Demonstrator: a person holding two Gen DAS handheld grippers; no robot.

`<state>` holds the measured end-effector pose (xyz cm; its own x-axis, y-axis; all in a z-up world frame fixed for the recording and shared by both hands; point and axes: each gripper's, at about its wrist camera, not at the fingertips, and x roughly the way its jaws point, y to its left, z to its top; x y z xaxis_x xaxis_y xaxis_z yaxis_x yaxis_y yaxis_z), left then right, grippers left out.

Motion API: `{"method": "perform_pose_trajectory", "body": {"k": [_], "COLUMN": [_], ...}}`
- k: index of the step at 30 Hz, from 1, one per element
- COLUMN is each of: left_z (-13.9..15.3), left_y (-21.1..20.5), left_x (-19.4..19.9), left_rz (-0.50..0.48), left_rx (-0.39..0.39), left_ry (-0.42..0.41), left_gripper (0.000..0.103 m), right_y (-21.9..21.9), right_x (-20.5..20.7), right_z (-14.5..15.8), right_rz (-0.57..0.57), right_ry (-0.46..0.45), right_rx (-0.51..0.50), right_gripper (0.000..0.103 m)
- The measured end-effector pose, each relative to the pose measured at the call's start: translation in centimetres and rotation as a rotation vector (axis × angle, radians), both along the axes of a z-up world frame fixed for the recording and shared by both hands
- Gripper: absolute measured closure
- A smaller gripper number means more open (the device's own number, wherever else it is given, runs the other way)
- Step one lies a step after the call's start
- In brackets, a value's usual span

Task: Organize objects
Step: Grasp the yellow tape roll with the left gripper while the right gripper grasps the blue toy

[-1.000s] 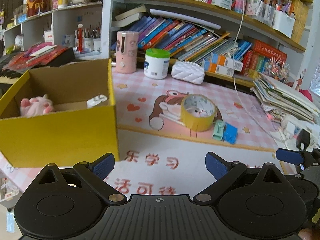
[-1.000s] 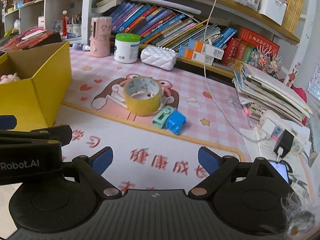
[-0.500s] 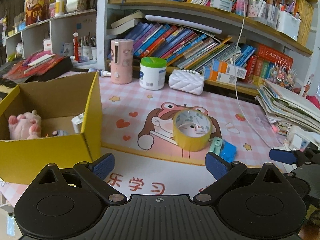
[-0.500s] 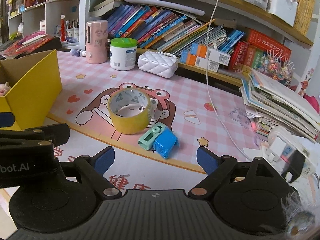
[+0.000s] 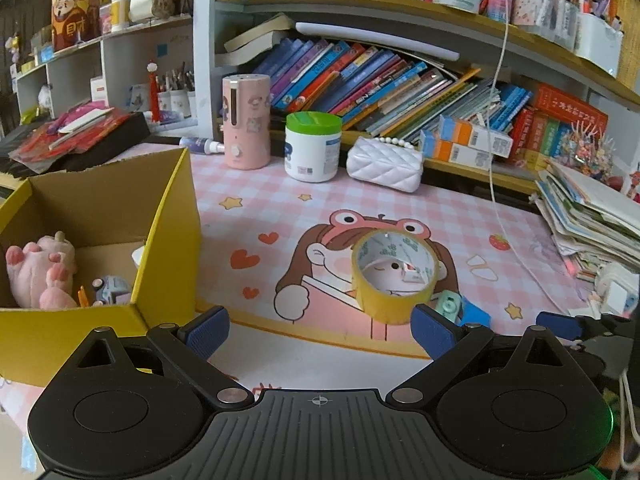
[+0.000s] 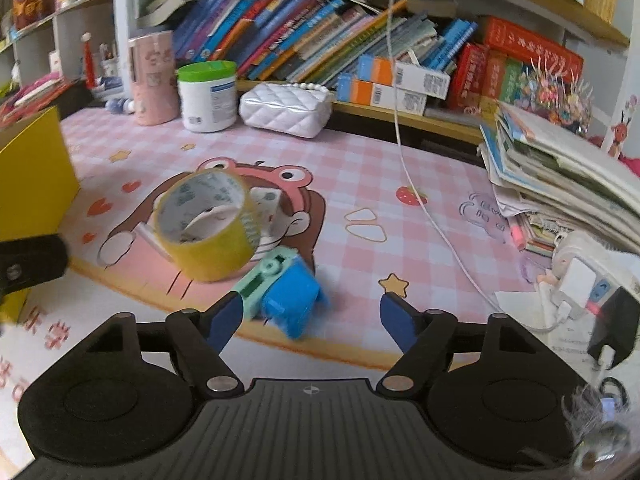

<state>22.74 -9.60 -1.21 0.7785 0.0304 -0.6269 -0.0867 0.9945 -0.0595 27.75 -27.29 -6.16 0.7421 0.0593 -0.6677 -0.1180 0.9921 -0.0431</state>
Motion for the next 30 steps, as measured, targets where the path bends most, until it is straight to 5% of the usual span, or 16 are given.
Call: {"method": "perform_pose_trajectory", "body": {"k": [9, 13, 30], "left_z": [-0.3, -0.3, -1.5], "left_y": [-0.3, -0.5, -3.7], "left_x": [1.3, 1.8, 5.6], "left_rz": [0.015, 0.013, -0.051], "left_rx": [0.019, 0.022, 0.015], "left_ry": [0.023, 0.025, 0.030], "left_gripper": [0.004, 0.004, 0.004], "right_y": [-1.1, -1.5, -4.5], "right_x": [3.7, 4.0, 0.0], "right_z": [-2.1, -2.3, -0.1], "right_rz": [0.001, 0.033, 0.012], "right_ry": [0.055, 0.064, 0.021], "right_rx": [0.082, 0.165, 0.153], "right_gripper": [0.041, 0.066, 0.074]}}
